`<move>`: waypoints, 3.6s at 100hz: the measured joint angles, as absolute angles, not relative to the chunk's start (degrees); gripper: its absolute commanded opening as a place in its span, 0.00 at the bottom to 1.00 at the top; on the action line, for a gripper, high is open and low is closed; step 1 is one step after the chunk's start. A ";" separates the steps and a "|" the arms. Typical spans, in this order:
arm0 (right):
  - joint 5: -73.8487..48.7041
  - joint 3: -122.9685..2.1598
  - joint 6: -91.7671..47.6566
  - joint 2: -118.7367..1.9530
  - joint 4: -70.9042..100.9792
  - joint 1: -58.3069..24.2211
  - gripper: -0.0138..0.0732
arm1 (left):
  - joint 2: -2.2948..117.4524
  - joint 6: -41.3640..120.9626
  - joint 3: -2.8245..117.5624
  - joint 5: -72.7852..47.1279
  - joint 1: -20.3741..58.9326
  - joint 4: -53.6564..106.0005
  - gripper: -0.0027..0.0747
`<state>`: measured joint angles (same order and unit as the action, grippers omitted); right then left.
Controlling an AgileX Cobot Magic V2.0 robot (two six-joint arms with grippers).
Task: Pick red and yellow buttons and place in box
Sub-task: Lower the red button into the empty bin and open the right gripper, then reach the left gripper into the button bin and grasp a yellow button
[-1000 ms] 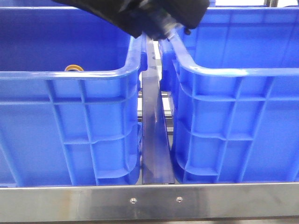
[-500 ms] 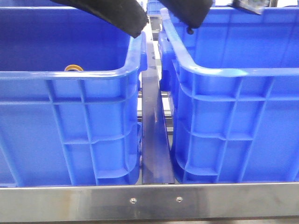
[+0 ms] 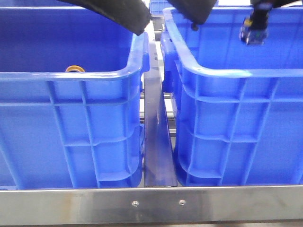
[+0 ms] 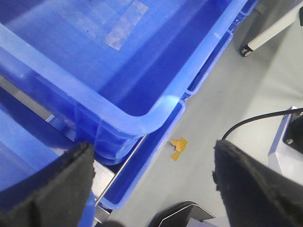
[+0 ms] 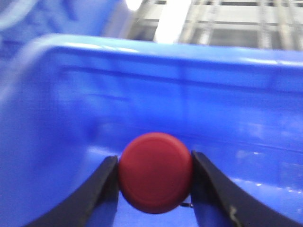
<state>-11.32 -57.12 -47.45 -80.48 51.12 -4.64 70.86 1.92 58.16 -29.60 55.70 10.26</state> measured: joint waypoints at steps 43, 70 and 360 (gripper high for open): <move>-3.31 -62.97 -47.80 -95.60 53.52 -5.29 0.33 | 70.86 1.92 58.16 -29.00 55.70 10.26 0.68; -2.94 -64.19 -47.82 -98.55 53.65 -5.29 0.33 | 70.86 1.92 58.16 -28.11 55.70 10.26 0.68; -15.22 -34.22 -48.04 -39.89 53.39 -1.44 0.72 | 85.91 -5.67 76.24 -53.76 21.64 8.28 0.68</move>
